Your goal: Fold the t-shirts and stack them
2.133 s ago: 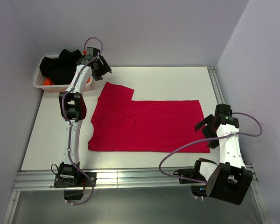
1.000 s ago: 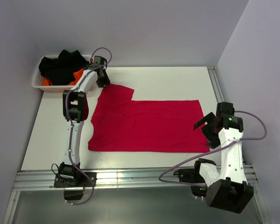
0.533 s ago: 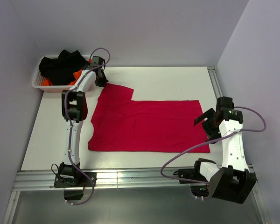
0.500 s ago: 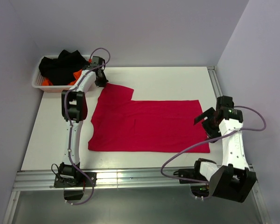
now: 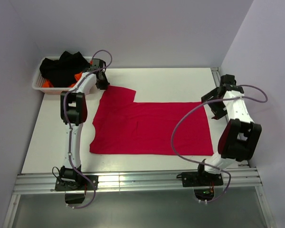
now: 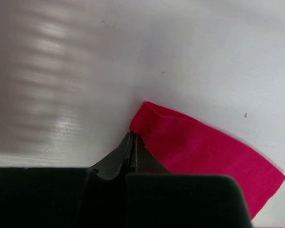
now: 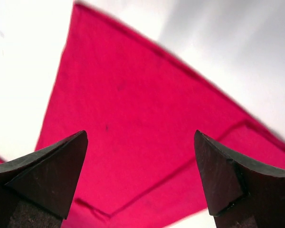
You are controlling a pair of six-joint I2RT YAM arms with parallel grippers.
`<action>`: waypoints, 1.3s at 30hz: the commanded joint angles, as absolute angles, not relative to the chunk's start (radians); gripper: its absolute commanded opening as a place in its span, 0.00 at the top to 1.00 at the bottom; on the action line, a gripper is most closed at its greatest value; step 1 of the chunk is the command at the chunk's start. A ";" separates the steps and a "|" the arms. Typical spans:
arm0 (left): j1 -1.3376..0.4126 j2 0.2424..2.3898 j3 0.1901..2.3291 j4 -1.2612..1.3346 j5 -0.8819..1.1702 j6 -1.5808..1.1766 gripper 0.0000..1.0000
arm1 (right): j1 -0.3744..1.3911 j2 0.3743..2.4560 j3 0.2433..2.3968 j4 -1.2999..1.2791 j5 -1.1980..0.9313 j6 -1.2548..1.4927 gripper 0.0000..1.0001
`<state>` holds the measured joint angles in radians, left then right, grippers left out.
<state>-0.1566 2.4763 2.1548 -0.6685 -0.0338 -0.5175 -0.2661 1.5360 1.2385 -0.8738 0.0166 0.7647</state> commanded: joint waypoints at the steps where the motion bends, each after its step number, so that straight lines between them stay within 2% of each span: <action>1: -0.101 2.448 2.089 -0.769 -0.009 -0.558 1.00 | -0.259 1.615 1.331 -0.805 0.090 0.768 0.00; 15: -0.120 2.267 1.859 -0.733 0.023 -0.560 1.00 | -0.201 2.074 1.650 -0.736 0.123 0.796 0.04; 23: -0.150 2.207 1.786 -0.735 0.008 -0.551 1.00 | -0.163 2.223 1.831 -0.784 0.121 0.822 0.07; 29: -0.150 2.200 1.793 -0.744 0.005 -0.561 1.00 | -0.150 2.241 1.829 -0.801 0.152 0.821 0.11; 32: -0.150 2.192 1.784 -0.739 0.005 -0.569 1.00 | -0.150 2.215 1.769 -0.789 0.160 0.815 0.16; 35: -0.150 2.183 1.767 -0.730 0.005 -0.578 1.00 | -0.150 2.166 1.691 -0.761 0.166 0.808 0.25; 36: -0.150 2.183 1.764 -0.727 0.005 -0.580 1.00 | -0.152 2.158 1.657 -0.753 0.167 0.802 0.32; 38: -0.150 2.183 1.756 -0.724 0.005 -0.583 1.00 | -0.152 2.145 1.631 -0.736 0.170 0.793 0.38; 39: -0.150 2.186 1.755 -0.724 0.005 -0.583 1.00 | -0.150 2.135 1.609 -0.735 0.169 0.784 0.47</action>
<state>-0.1673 2.2269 1.7805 -0.6765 0.0326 -0.5449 -0.1547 2.1666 1.6672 -0.7364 0.1417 0.7933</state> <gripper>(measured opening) 0.012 0.577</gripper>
